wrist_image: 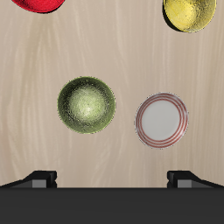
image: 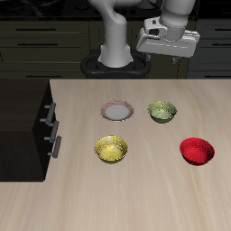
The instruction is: Place the green bowl on top of the wooden cabinet
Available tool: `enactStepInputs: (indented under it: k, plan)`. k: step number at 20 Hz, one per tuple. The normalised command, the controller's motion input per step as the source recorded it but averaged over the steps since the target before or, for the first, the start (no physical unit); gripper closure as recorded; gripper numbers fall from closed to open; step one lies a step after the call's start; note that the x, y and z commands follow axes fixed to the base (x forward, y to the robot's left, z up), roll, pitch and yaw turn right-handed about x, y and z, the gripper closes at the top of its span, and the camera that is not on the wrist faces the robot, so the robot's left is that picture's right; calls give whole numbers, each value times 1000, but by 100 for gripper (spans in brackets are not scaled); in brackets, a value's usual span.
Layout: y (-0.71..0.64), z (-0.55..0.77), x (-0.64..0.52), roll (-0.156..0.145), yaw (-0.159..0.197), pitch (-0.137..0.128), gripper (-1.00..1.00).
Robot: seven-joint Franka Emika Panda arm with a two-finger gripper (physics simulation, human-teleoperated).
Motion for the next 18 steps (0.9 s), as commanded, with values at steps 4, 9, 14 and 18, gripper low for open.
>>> enactStepInputs:
  k: [4, 9, 14, 18]
  plan:
    - [71, 47, 25, -19, -10, -5, -100]
    - [131, -8, 39, 6, -11, 1, -100]
    - [65, -98, -57, 57, 41, -1, -100]
    - [-191, 198, 11, 154, -69, -14, -100]
